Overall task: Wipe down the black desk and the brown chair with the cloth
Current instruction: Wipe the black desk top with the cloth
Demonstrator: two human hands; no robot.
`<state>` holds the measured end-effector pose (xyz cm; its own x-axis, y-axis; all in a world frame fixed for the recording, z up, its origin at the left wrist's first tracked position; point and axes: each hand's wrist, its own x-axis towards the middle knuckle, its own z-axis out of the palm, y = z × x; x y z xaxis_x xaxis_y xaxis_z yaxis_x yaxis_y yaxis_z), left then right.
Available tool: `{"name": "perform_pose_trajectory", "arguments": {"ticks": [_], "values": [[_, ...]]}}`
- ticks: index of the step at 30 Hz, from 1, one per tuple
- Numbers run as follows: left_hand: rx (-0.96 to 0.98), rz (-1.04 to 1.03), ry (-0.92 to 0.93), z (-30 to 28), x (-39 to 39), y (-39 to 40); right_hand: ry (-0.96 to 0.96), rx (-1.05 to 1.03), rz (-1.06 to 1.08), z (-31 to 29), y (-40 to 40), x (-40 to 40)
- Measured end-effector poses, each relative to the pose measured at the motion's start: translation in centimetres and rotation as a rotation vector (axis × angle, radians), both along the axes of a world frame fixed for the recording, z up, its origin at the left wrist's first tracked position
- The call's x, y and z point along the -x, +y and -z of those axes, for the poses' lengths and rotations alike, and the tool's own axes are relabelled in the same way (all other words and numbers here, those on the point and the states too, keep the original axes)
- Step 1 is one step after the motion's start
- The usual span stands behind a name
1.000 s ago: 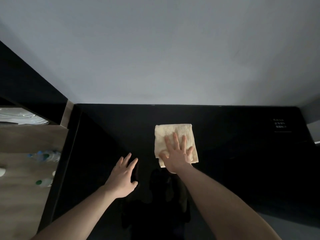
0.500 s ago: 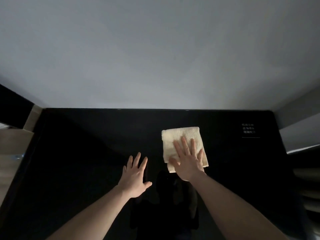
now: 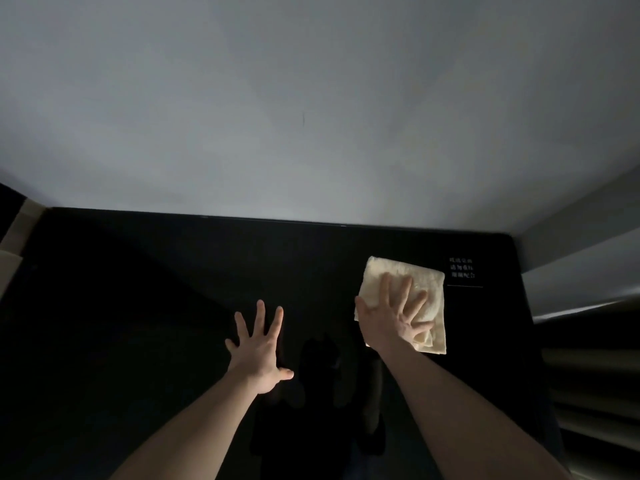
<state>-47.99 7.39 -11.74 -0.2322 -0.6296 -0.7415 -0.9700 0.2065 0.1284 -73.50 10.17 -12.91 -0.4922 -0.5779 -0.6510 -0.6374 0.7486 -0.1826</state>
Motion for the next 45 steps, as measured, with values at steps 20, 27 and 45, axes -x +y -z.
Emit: {"name": "perform_pose_trajectory", "arguments": {"ticks": [20,27,45], "values": [[-0.086,-0.043,-0.061,-0.2,0.6,-1.9,0.096,-0.007,-0.101,0.5,6.1,13.0],[-0.05,-0.091,-0.089,0.0,1.4,-1.7,0.109,-0.018,0.042,1.0,8.4,20.1],[0.144,0.146,0.206,1.3,-7.2,3.4,0.03,-0.085,0.175,-0.7,8.1,3.5]]}}
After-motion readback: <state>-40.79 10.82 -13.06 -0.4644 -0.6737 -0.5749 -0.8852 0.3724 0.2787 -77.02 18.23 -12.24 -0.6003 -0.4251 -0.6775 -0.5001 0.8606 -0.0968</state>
